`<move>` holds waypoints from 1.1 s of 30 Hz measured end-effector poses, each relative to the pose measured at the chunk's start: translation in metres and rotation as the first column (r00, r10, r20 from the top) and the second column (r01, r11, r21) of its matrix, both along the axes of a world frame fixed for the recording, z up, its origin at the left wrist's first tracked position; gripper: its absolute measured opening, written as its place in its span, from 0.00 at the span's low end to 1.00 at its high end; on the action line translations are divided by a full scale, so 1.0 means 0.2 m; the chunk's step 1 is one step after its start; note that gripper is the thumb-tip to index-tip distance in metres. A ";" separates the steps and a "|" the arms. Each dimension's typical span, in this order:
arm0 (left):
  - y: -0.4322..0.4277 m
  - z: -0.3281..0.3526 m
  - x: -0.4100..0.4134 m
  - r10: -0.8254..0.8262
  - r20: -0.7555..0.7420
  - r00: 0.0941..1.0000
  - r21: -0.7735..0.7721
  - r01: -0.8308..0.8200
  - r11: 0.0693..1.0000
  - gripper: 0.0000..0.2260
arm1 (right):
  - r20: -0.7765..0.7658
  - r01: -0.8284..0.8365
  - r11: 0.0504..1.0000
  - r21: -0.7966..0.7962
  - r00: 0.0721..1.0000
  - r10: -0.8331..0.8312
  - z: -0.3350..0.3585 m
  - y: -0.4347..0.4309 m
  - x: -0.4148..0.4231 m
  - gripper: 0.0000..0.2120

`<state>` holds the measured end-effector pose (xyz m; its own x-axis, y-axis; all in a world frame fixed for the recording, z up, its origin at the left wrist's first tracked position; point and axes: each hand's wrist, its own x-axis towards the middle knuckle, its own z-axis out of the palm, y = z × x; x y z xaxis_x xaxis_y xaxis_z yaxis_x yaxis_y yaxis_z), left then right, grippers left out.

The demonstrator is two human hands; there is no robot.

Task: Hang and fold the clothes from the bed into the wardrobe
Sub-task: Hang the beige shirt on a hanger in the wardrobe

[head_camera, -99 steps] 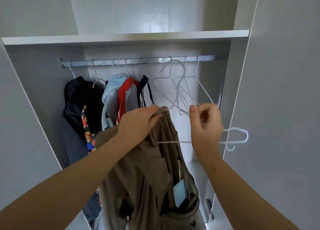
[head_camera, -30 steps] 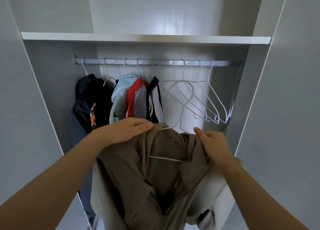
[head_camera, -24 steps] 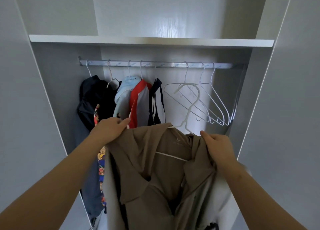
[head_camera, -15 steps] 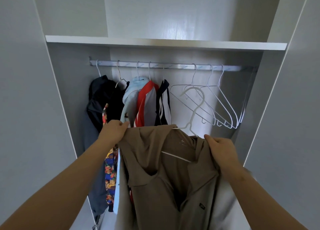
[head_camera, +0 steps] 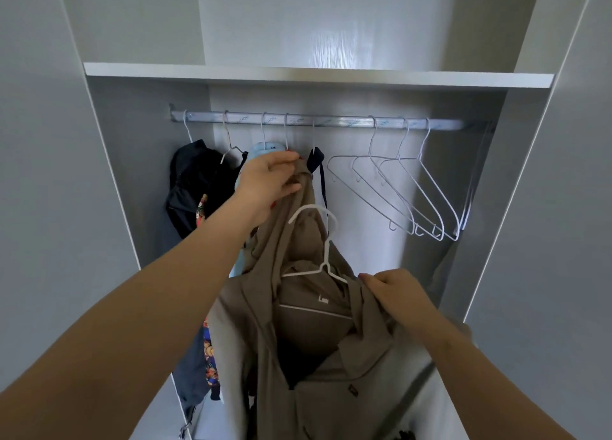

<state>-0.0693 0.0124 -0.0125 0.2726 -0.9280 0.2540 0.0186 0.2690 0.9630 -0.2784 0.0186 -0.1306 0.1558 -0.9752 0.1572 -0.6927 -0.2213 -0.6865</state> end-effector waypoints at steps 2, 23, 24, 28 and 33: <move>-0.01 -0.07 0.01 -0.210 0.093 0.973 0.170 0.192 0.966 0.20 | 0.084 0.025 0.999 0.025 0.996 -0.027 0.01 -0.01 -0.01 0.25; 0.07 -0.24 -0.04 -0.178 0.155 0.972 0.201 0.145 0.969 0.07 | 0.331 0.178 0.974 0.139 0.919 -0.215 0.03 -0.01 -0.14 0.25; 0.09 -0.23 -0.05 -0.185 0.079 0.980 0.120 0.175 0.977 0.08 | 0.334 0.186 0.973 0.137 0.916 -0.222 0.03 -0.01 -0.14 0.25; 0.12 -0.24 -0.09 -0.095 0.662 0.744 0.064 0.070 0.996 0.06 | 0.372 0.239 0.967 0.092 0.892 -0.256 0.03 -0.03 -0.16 0.23; 0.05 -0.29 -0.06 -0.206 0.958 0.200 0.177 0.157 0.972 0.19 | 0.417 0.217 0.976 0.024 0.885 -0.207 0.04 -0.01 -0.16 0.24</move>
<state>-0.0809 0.0220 -0.0711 -0.3369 -0.9288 0.1546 -0.8855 0.3683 0.2833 -0.3105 0.0156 -0.1223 -0.1383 -0.9730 0.1845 -0.3782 -0.1203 -0.9179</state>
